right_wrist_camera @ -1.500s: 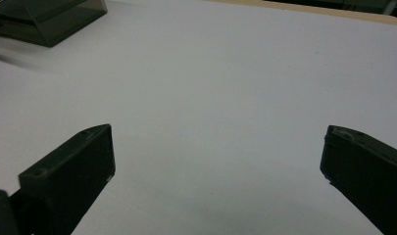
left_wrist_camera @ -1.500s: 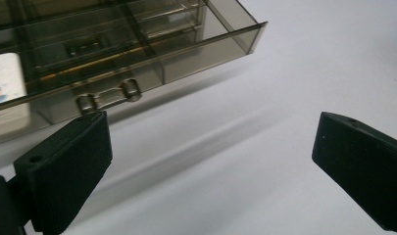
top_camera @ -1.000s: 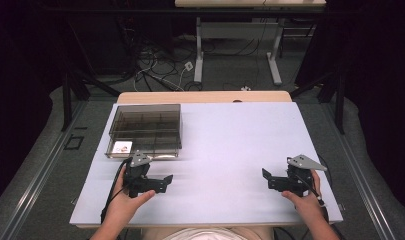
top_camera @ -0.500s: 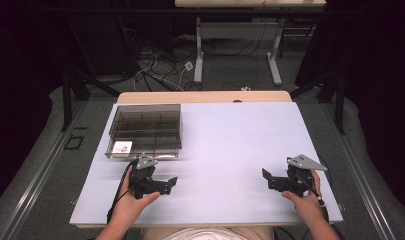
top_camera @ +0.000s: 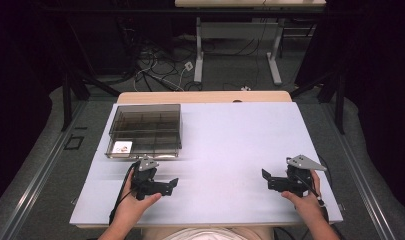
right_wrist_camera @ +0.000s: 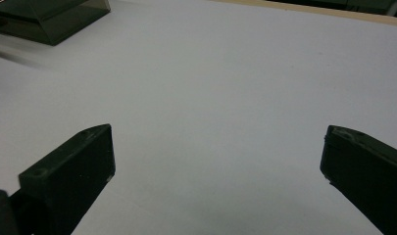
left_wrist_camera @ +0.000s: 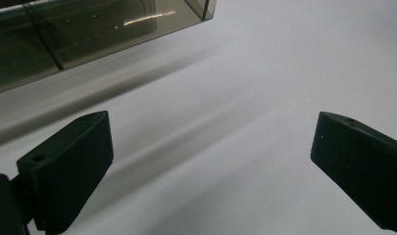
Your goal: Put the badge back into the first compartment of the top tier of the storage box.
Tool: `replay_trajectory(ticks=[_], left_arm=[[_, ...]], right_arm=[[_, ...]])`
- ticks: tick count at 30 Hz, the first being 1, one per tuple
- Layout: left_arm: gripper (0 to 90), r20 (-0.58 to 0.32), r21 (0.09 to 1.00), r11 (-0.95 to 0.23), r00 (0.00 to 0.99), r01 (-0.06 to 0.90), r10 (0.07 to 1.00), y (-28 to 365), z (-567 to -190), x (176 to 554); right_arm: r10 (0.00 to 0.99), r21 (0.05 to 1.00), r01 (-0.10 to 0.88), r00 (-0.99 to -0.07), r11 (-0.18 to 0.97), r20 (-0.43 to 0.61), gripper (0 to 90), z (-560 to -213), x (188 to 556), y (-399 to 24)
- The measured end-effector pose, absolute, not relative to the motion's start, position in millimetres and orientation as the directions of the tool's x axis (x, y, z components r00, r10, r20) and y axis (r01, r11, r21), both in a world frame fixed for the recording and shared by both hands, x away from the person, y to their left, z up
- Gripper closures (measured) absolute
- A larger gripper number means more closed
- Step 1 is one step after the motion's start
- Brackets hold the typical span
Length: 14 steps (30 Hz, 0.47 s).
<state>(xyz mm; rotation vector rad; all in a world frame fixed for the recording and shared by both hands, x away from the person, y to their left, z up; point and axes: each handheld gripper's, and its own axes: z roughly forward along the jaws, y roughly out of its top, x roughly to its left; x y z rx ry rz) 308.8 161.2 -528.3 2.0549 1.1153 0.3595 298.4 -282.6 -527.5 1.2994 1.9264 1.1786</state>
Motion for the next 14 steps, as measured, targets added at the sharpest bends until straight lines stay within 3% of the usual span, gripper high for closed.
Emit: replay_trajectory(ticks=[14], left_arm=[[2.4,-0.098,0.724,-0.338,0.575,0.601,0.812,161.6,-532.8,310.4]], right_arm=[[0.914,0.876,0.456,-0.402,0.156,0.046,0.0,-528.3,298.7,-281.2]])
